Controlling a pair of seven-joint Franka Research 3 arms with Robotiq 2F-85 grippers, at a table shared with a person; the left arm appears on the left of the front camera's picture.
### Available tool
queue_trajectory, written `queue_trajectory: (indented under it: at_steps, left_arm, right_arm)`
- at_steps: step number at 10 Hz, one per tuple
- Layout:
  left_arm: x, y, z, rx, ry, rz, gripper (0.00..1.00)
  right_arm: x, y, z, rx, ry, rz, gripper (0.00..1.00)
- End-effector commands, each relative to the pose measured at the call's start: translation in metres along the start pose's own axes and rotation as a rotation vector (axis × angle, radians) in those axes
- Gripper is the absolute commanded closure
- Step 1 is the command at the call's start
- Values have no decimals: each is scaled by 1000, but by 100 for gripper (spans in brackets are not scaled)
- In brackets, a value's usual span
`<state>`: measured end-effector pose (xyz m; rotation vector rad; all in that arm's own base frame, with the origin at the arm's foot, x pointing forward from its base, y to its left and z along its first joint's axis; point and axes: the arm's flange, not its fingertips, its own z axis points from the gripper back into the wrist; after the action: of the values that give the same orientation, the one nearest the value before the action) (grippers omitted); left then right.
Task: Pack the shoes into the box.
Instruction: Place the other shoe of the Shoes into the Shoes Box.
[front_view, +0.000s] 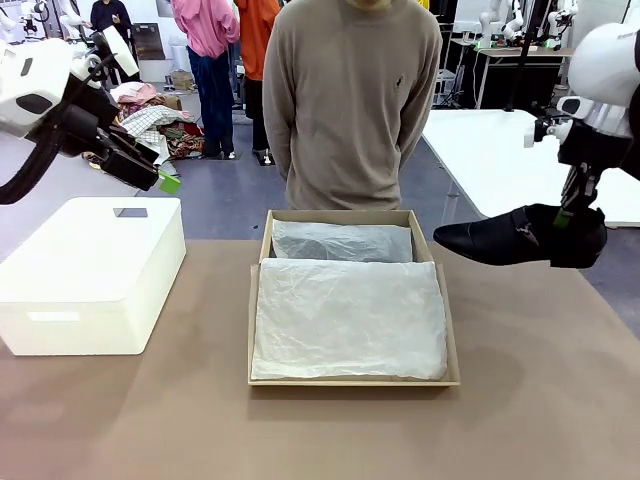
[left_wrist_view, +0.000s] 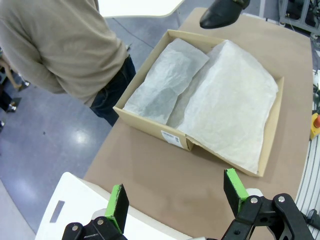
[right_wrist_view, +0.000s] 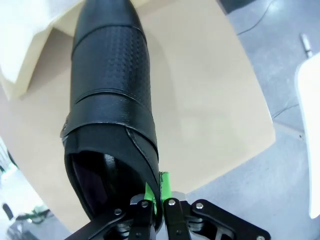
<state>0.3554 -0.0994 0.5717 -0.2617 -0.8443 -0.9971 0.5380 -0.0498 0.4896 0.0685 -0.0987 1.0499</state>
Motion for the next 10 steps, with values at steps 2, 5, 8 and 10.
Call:
queue_trajectory:
  at_steps: [2, 5, 8, 10]
  left_arm:
    - [-1, 1, 0, -16, -14, -8, 0]
    - [-1, 1, 0, -16, -14, -8, 0]
    - [-1, 1, 0, -16, -14, -8, 0]
    - [-1, 1, 0, -16, -14, -8, 0]
  right_arm:
    - [18, 11, 25, 5, -75, -178, 100]
    - [22, 23, 35, -22, -70, -151, 100]
    - [18, 14, 24, -11, -53, -161, 100]
    - [18, 14, 24, -11, -53, -161, 100]
